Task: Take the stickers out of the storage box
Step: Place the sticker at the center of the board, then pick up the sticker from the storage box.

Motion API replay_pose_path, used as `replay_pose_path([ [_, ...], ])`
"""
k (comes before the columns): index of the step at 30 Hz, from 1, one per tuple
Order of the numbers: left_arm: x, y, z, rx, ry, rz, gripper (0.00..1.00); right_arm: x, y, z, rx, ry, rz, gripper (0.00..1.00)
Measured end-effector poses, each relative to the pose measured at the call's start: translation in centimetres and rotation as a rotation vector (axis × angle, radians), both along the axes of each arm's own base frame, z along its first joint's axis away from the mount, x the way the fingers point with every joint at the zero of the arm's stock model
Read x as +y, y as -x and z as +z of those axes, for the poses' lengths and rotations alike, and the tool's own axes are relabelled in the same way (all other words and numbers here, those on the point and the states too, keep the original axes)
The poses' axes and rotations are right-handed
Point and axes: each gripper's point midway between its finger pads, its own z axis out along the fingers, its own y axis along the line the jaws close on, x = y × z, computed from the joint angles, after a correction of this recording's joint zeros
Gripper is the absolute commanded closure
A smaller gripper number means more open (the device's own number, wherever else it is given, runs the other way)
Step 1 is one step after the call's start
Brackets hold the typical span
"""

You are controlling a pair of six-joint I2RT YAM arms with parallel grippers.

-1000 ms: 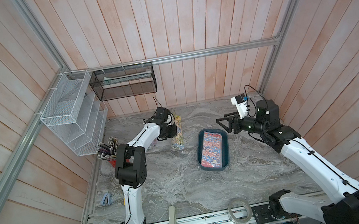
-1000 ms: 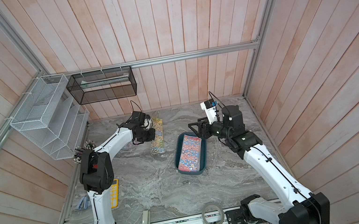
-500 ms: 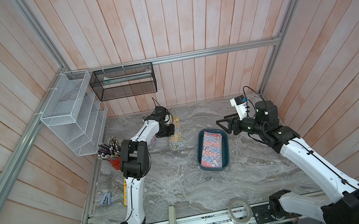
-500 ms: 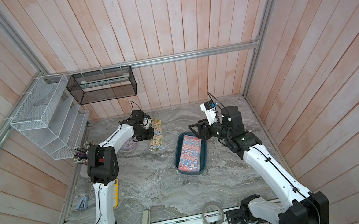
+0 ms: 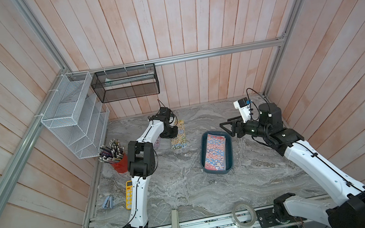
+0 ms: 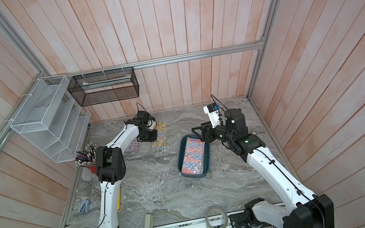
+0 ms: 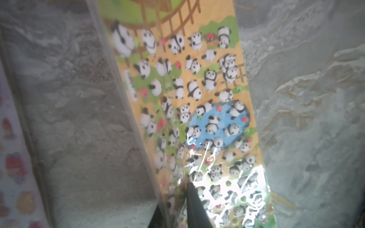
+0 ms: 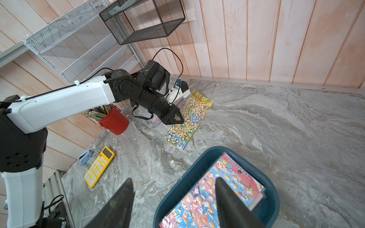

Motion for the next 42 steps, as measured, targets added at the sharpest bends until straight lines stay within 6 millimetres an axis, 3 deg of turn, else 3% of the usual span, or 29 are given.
replay_pose_path([
  [8, 0.9, -0.5, -0.1, -0.023, -0.057, 0.011, 0.68, -0.1, 0.0, -0.4, 0.006, 0.004, -0.007, 0.35],
  [12, 1.4, -0.6, 0.0, -0.033, -0.085, 0.033, 0.59, -0.1, 0.0, -0.5, 0.01, 0.004, -0.008, 0.35],
  [17, 2.2, 0.2, 0.3, -0.022, -0.102, 0.071, 0.54, -0.1, -0.1, -0.8, 0.015, 0.005, -0.012, 0.35],
  [23, 2.6, 0.4, 4.0, -0.097, -0.09, 0.129, 0.54, -0.2, -0.1, -0.9, 0.016, 0.004, -0.015, 0.35],
  [27, 1.0, 1.2, 7.7, -0.18, -0.04, 0.13, 0.63, -0.3, -0.2, -1.1, 0.018, 0.008, -0.023, 0.35],
  [29, -0.5, 1.3, 9.1, -0.211, 0.0, 0.116, 0.72, -0.3, -0.2, -1.3, 0.022, 0.007, -0.024, 0.43],
  [30, -1.2, 1.3, 9.4, -0.221, 0.017, 0.11, 0.74, -0.3, -0.2, -1.4, 0.027, 0.005, -0.025, 0.51],
  [32, -2.7, 1.6, 9.5, -0.22, 0.055, 0.096, 0.74, -0.3, -0.2, -1.4, 0.027, 0.005, -0.024, 0.81],
  [34, -3.6, 2.0, 9.0, -0.203, 0.081, 0.085, 0.72, -0.3, -0.2, -1.4, 0.028, 0.005, -0.026, 0.94],
  [38, -4.7, 3.1, 7.4, -0.154, 0.13, 0.083, 0.66, -0.6, -0.7, -2.6, 0.06, 0.027, -0.054, 1.0],
  [42, -5.9, 4.8, 5.9, -0.103, 0.182, 0.084, 0.63, -0.9, -1.7, -6.6, 0.177, 0.089, -0.091, 0.99],
])
